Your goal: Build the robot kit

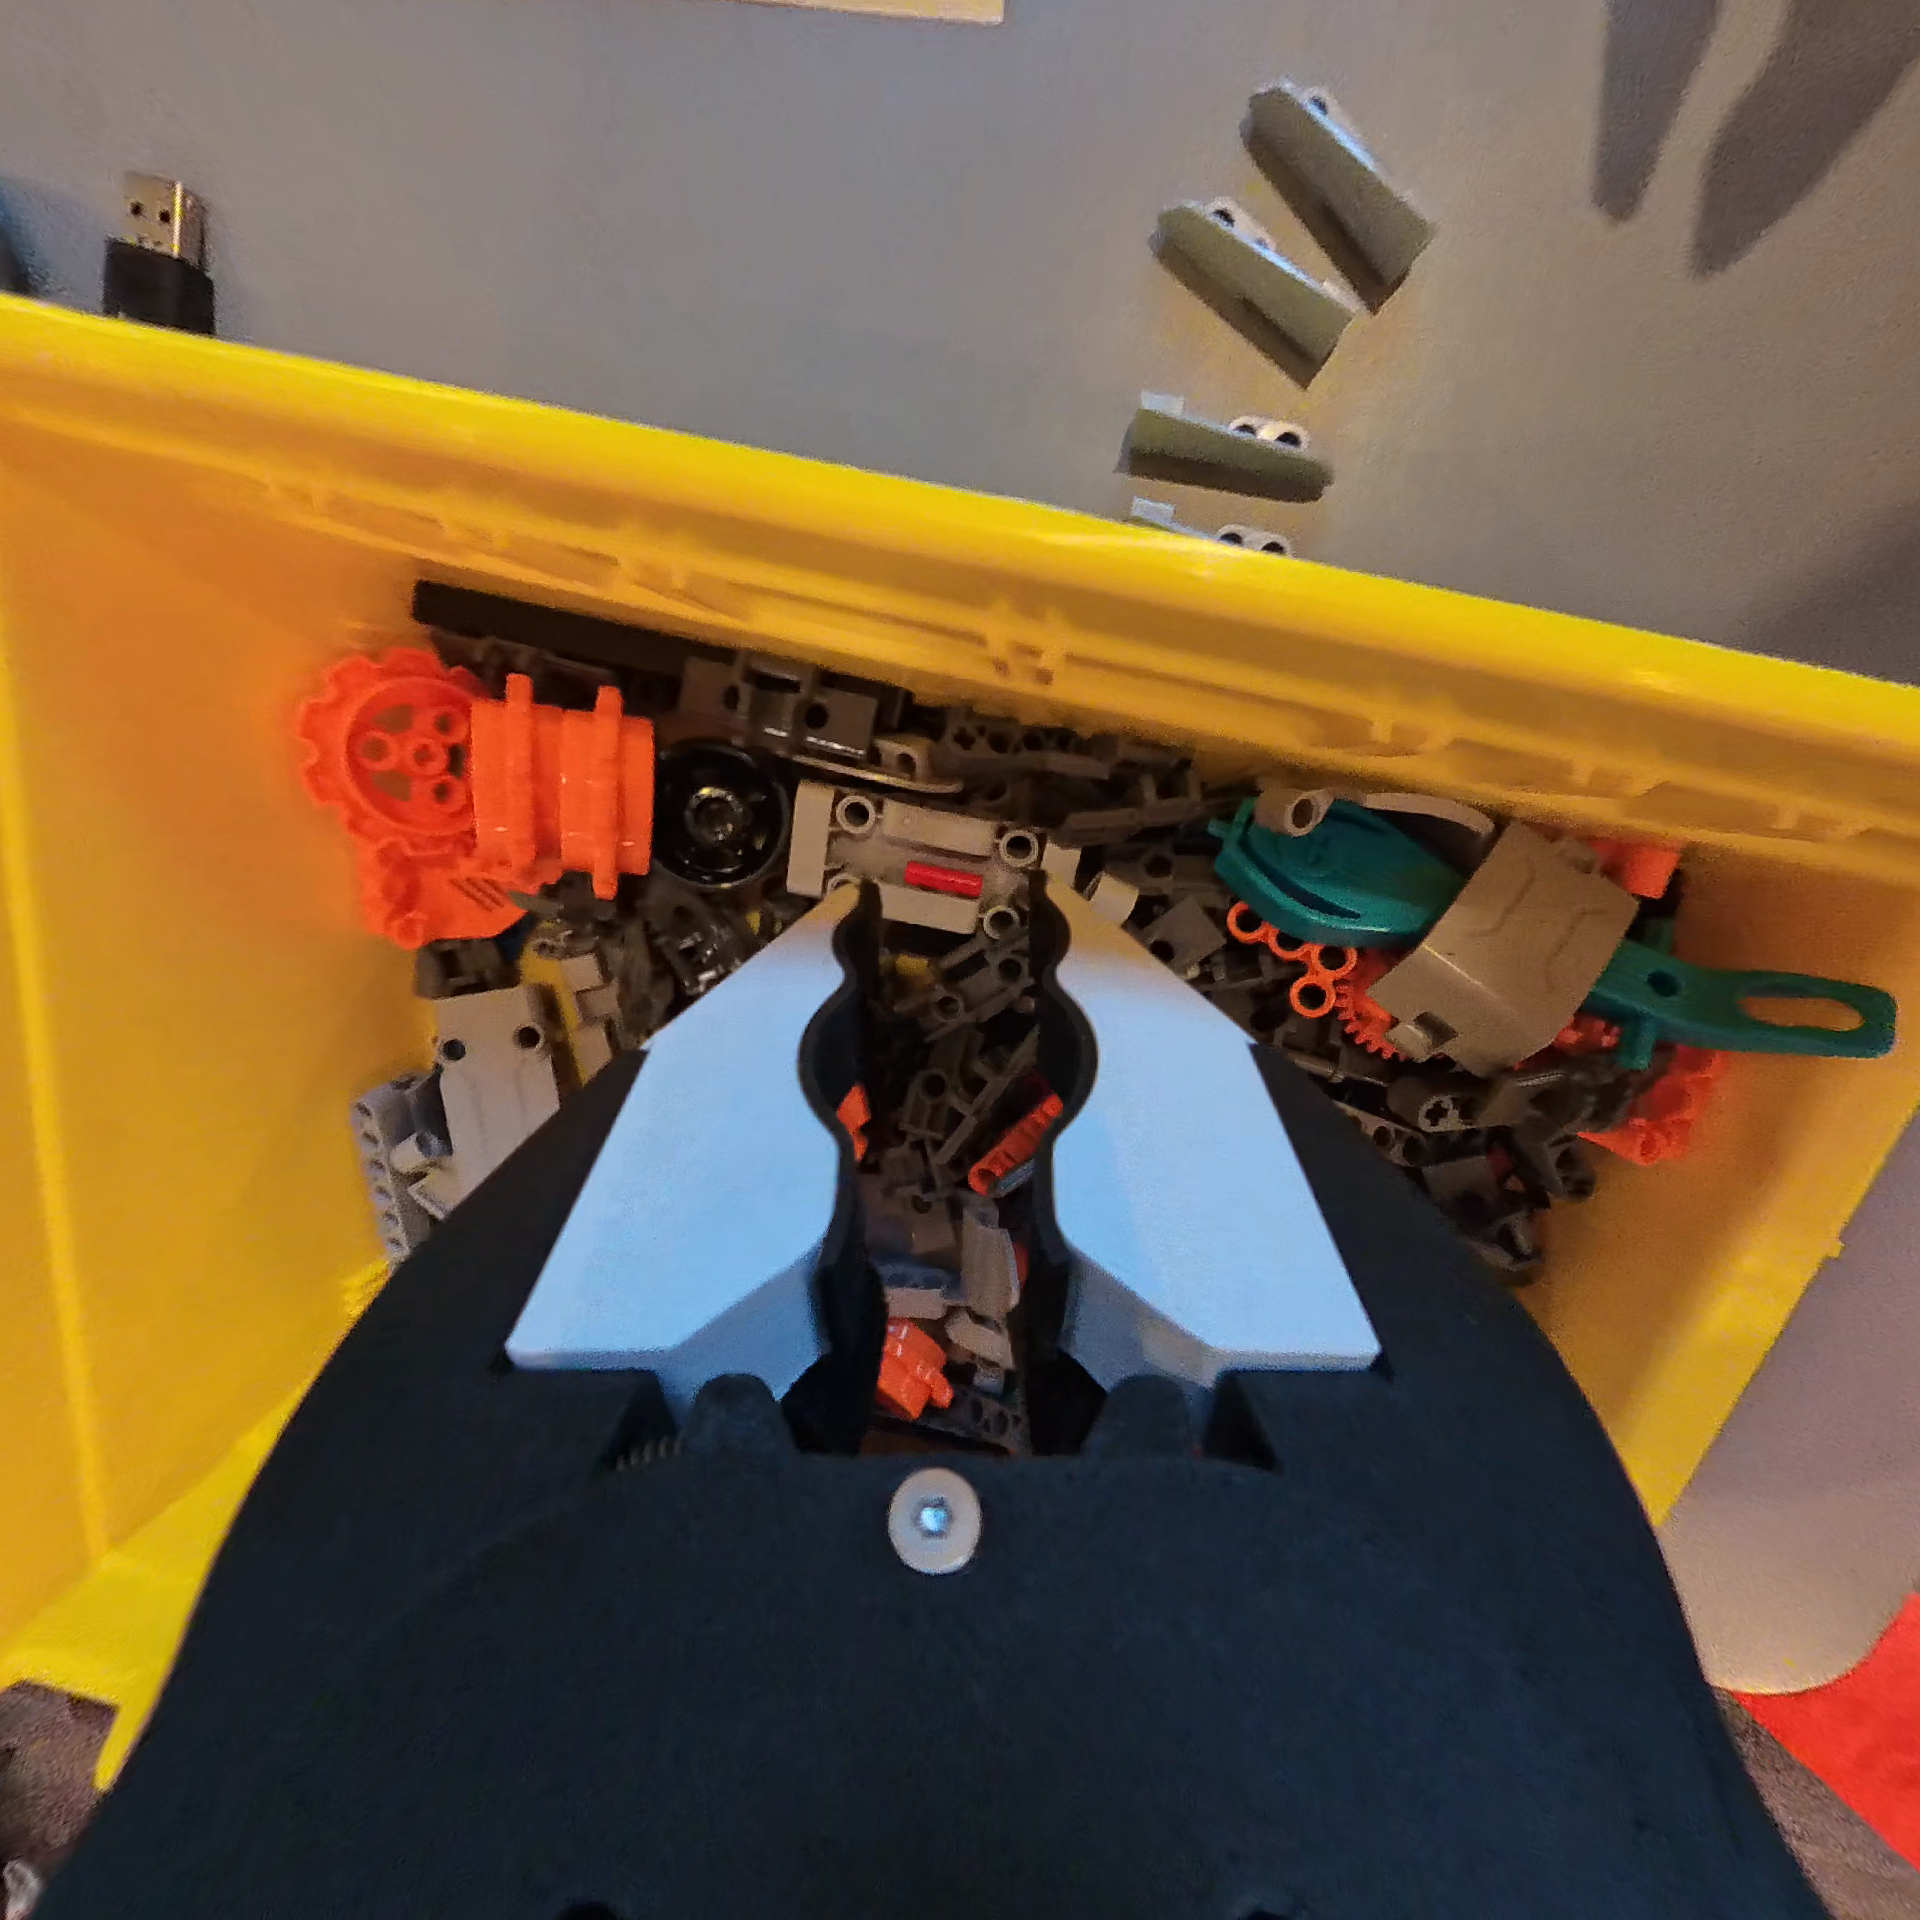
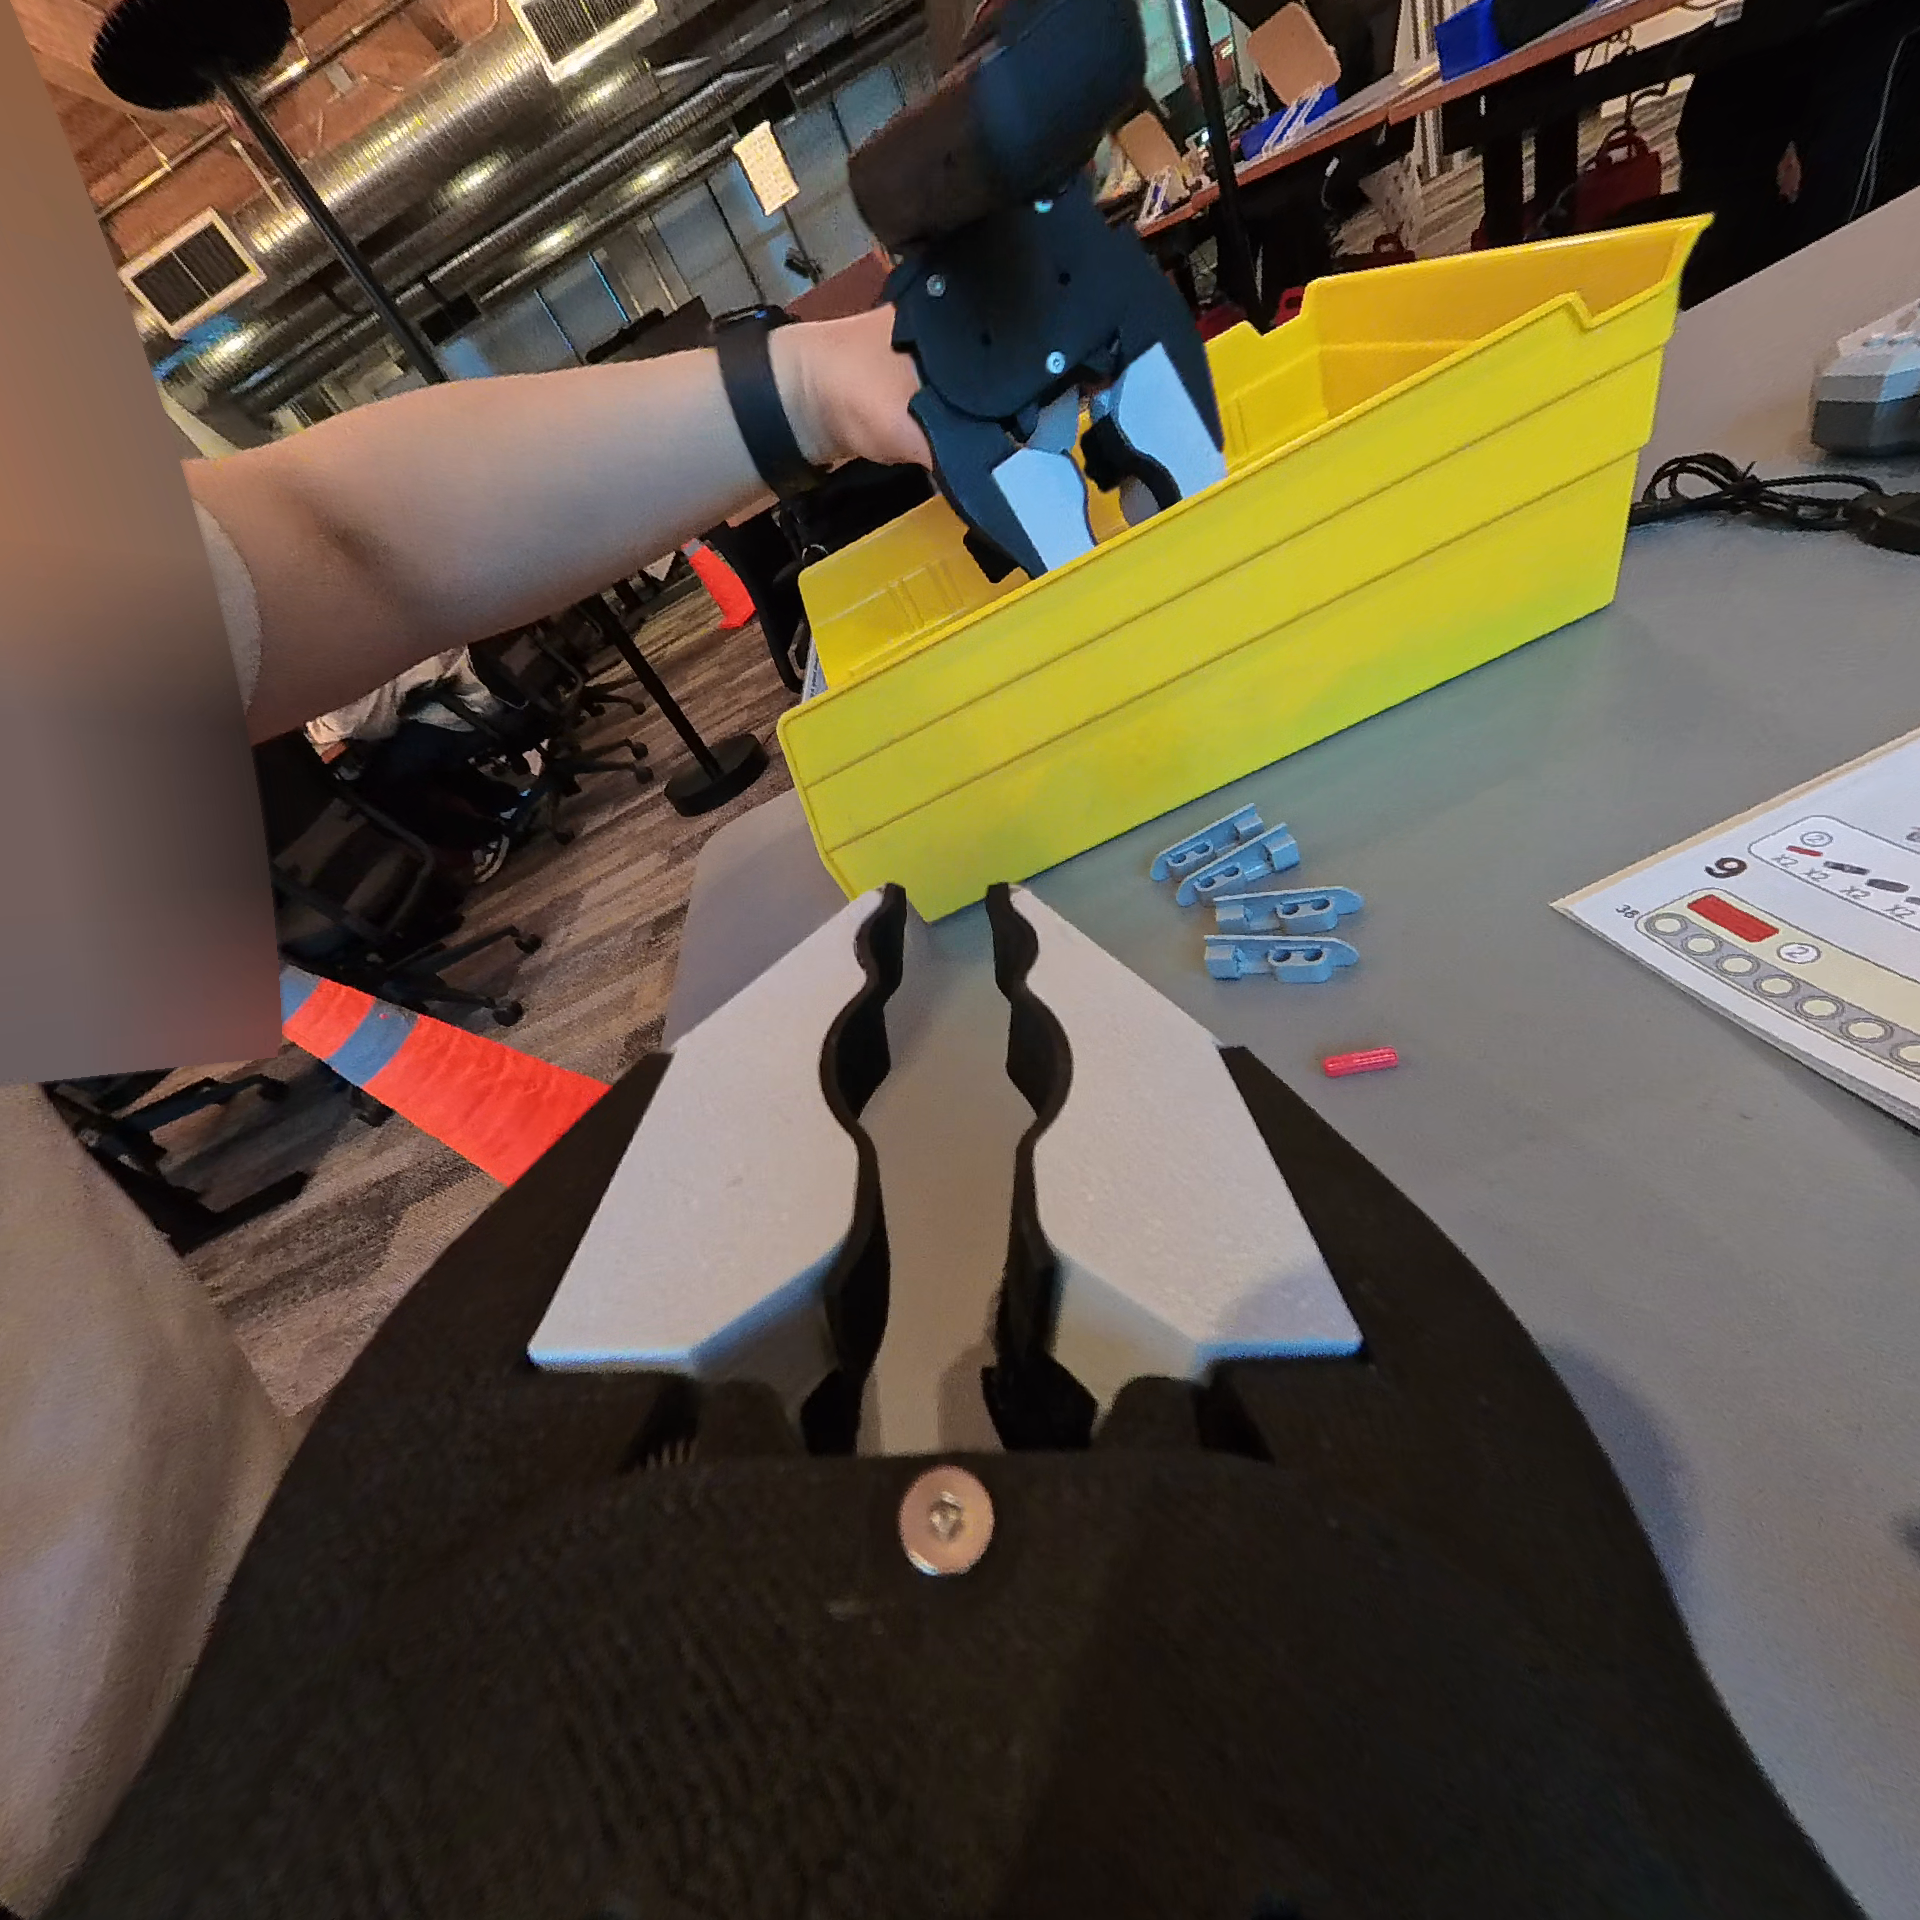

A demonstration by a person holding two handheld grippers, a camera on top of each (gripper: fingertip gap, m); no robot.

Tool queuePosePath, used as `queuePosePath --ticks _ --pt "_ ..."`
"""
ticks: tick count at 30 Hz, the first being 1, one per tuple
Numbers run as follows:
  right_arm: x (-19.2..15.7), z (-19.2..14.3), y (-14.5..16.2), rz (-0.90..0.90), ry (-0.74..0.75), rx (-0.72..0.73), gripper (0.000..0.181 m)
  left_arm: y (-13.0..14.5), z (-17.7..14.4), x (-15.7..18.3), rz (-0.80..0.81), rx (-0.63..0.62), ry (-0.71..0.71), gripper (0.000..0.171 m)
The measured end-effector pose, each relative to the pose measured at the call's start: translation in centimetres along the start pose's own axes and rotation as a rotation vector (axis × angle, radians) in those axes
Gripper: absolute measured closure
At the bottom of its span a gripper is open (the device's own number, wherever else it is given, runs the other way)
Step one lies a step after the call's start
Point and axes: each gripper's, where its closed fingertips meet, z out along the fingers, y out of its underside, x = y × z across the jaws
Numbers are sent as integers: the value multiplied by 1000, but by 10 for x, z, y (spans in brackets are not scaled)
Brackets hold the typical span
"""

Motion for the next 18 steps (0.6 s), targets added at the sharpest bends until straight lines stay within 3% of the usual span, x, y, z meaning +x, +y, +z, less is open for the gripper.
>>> queuePosePath --ticks 18 --pt "0 4 4 25 -20 -18 165 3 9 -6 151 -70 11 154"
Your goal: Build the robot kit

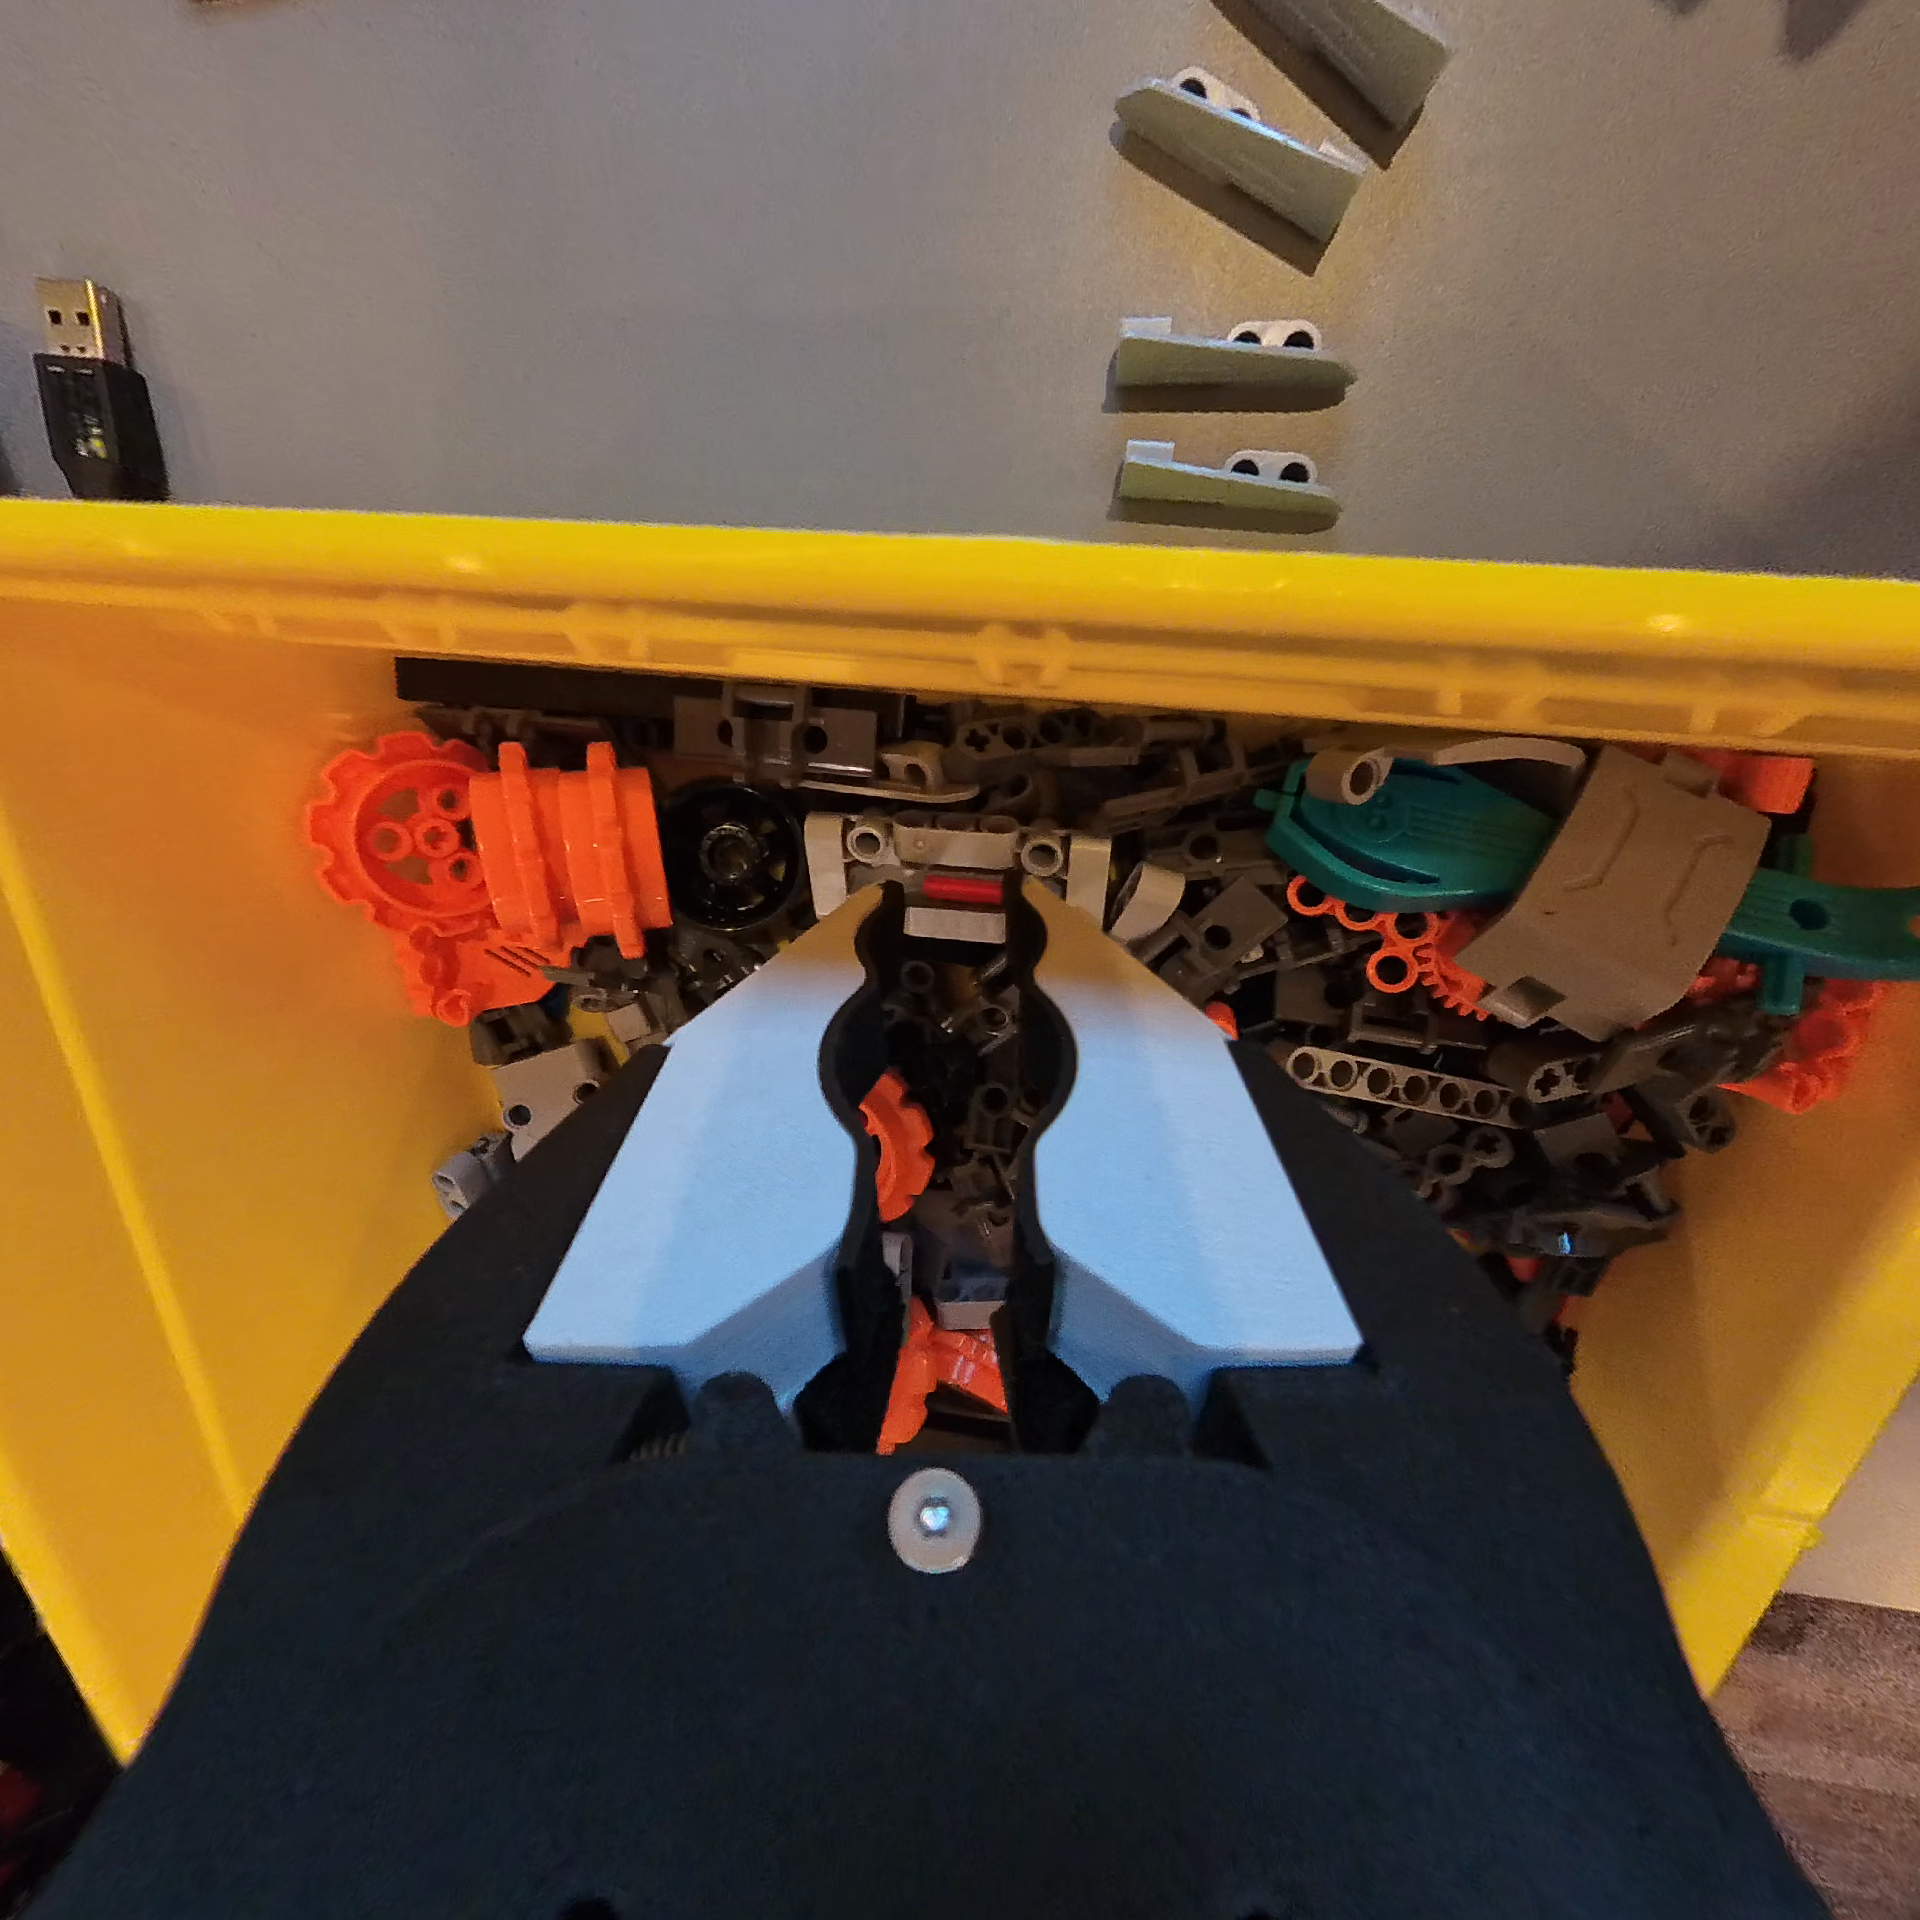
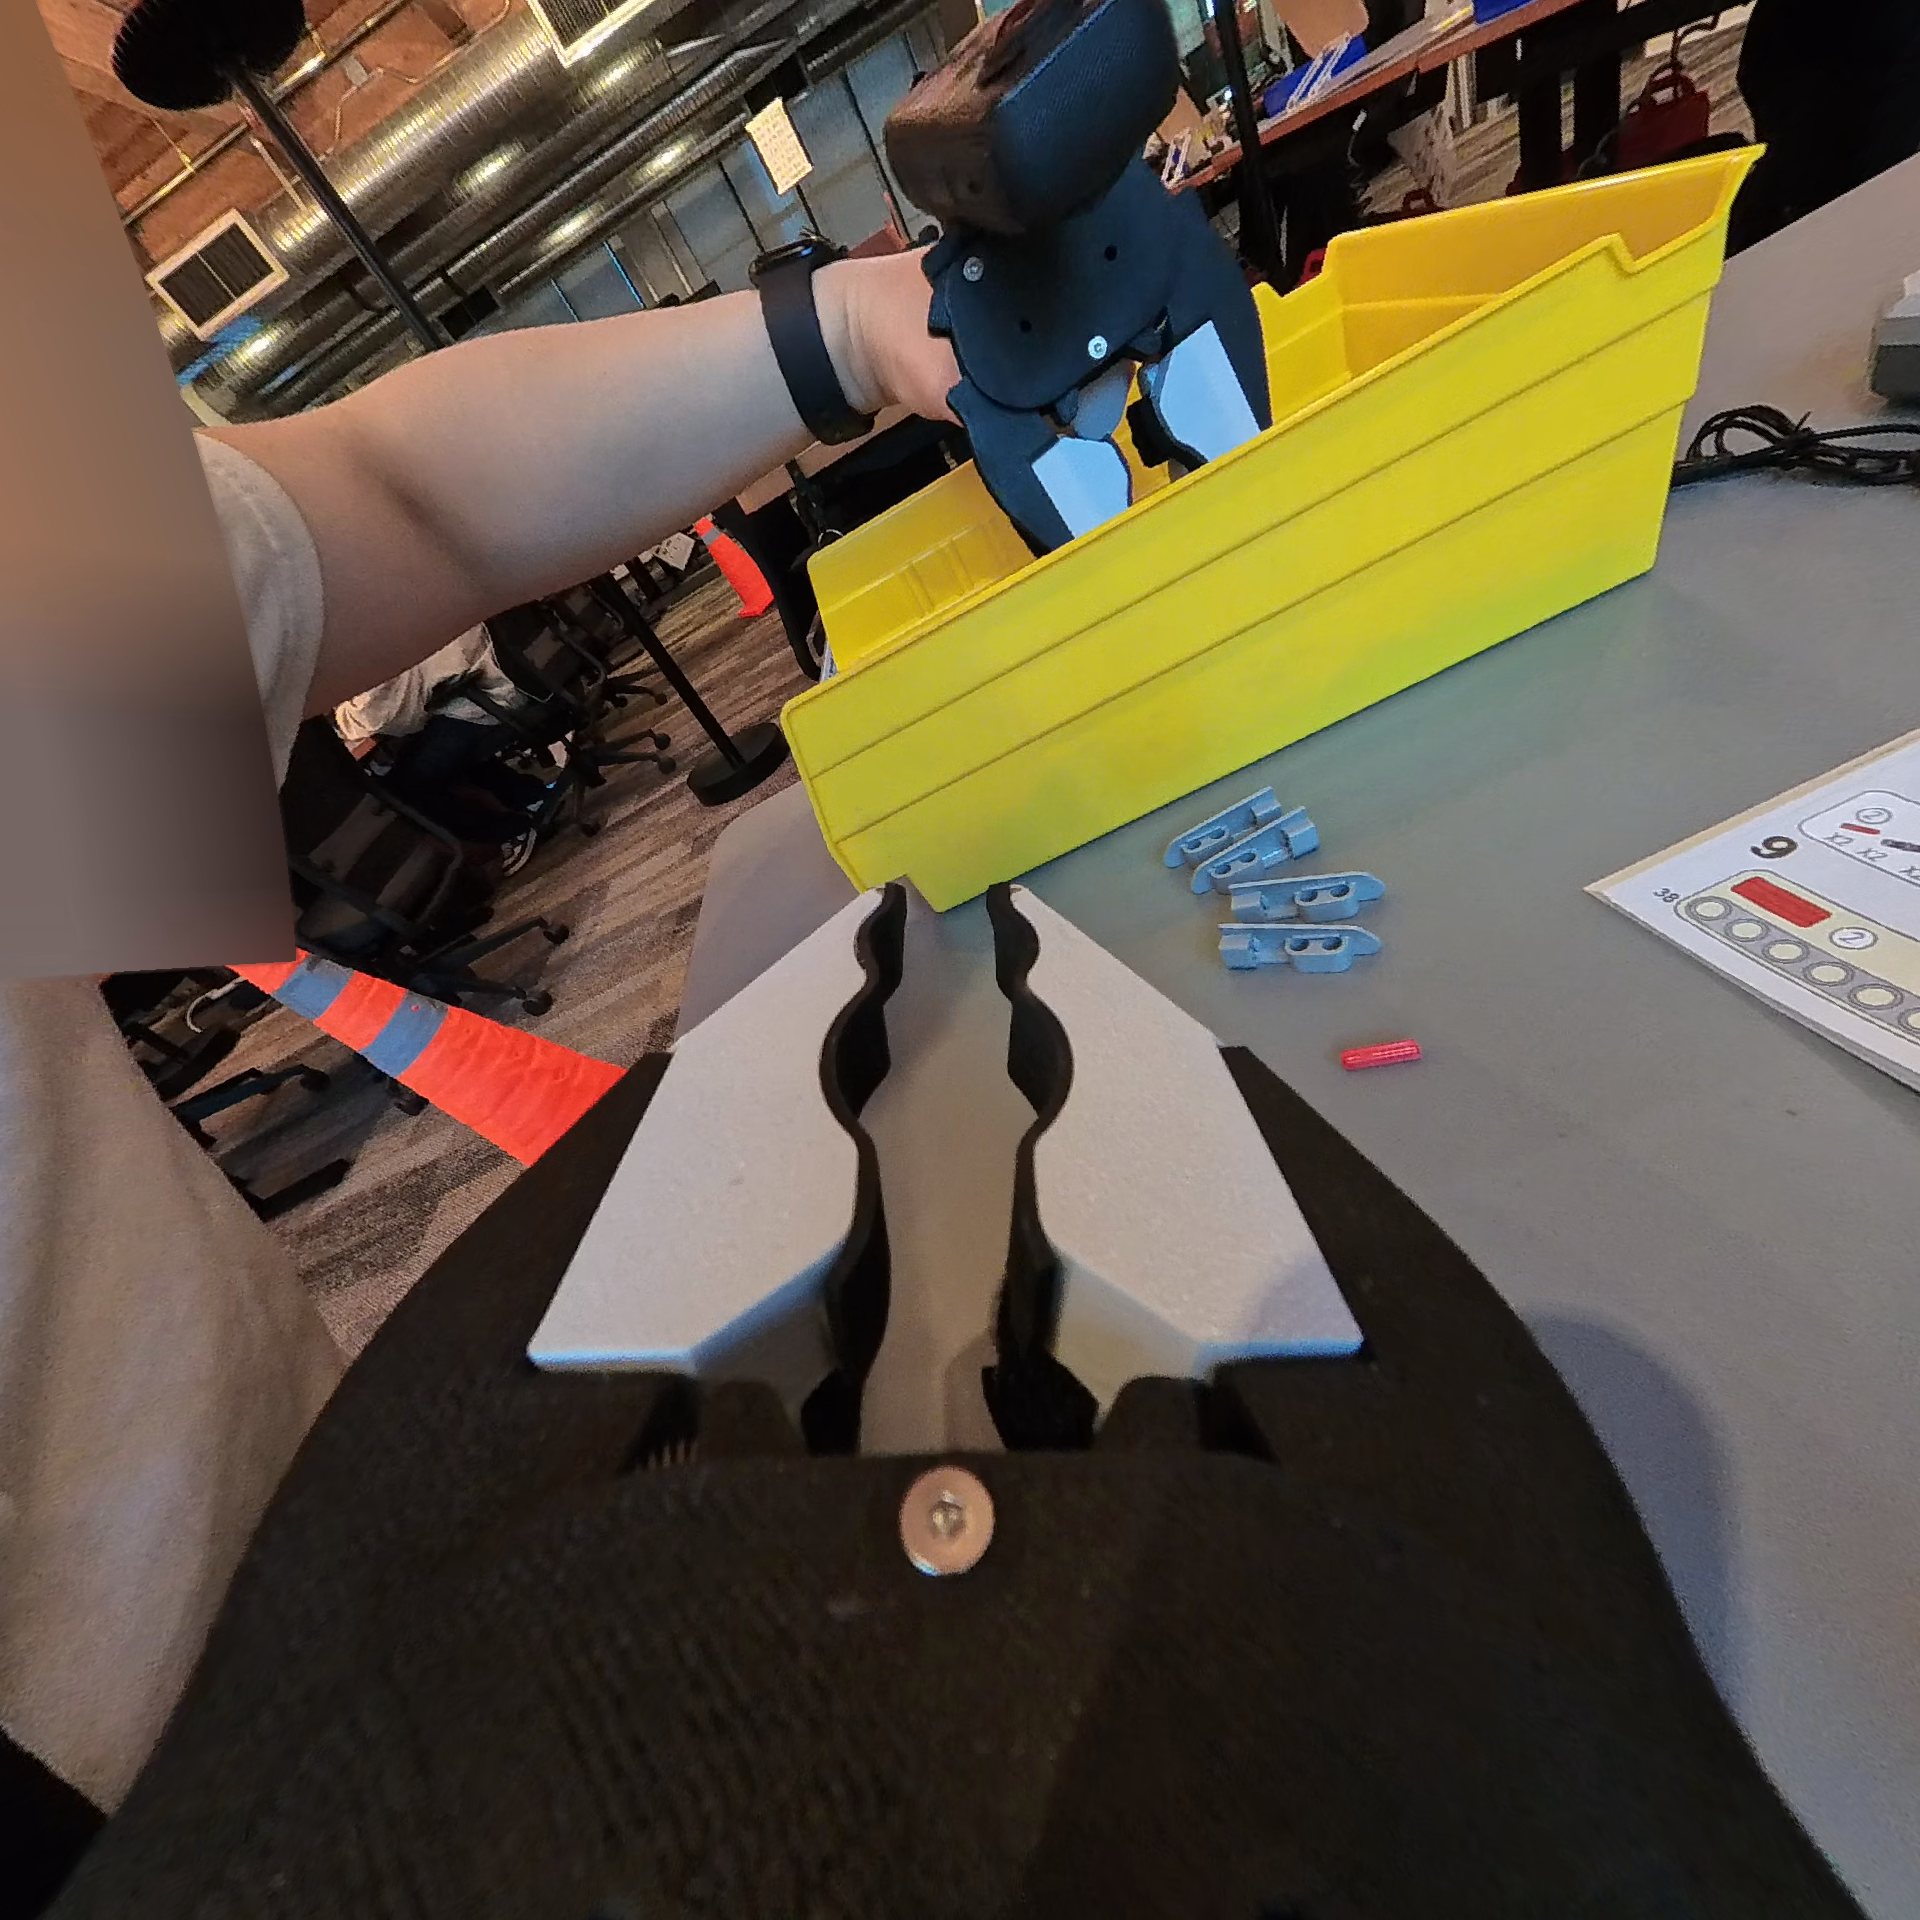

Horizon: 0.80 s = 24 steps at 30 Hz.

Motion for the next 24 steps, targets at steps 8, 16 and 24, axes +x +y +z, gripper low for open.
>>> queuePosePath --ticks 8,16,24 --pt "-2 2 3 -1 -9 -13 165 -1 1 1 43 -24 -26 155" --pt "-2 2 4 0 -8 -19 165 -1 3 1 -7 -18 21 157" --pt "-4 3 5 0 -17 -26 165 0 3 1 -39 -9 58 160"
